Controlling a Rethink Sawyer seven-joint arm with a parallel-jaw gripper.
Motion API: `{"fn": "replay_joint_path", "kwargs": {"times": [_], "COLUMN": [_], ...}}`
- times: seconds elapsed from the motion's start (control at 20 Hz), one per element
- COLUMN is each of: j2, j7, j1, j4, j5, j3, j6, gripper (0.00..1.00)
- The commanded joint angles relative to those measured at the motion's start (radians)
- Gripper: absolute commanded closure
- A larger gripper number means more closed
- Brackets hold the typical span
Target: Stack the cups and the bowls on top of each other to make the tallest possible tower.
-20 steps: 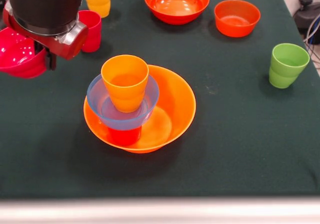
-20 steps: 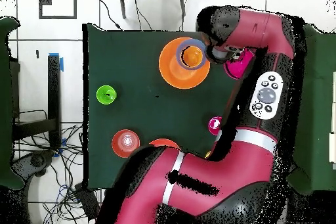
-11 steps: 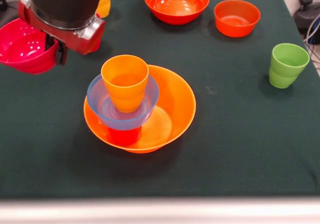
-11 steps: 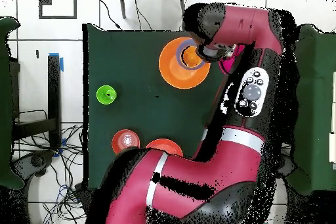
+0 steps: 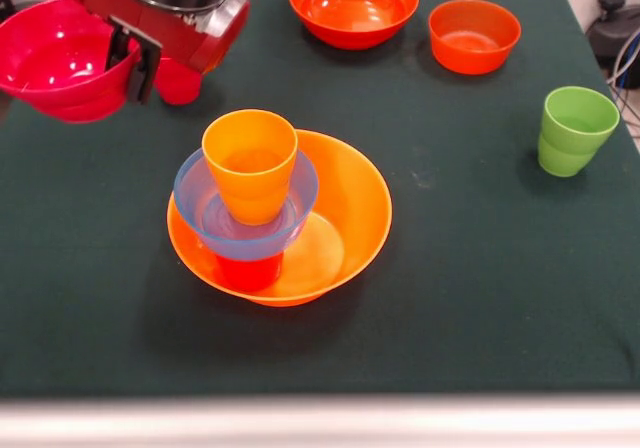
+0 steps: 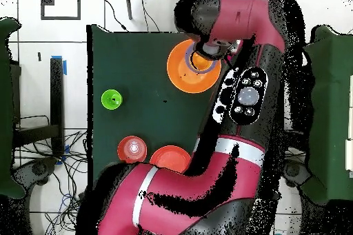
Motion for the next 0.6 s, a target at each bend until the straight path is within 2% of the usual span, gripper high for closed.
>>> {"fn": "replay_joint_path", "kwargs": {"times": [0.05,0.6], "j2": [-0.03,-0.035], "j7": [-0.01,0.037], "j1": [0.032,0.049], "j4": [0.11,0.134], "j5": [-0.044,-0.02], "j3": [0.021,0.037], "j6": [0.018,0.006], "gripper": [1.0,1.0]}}
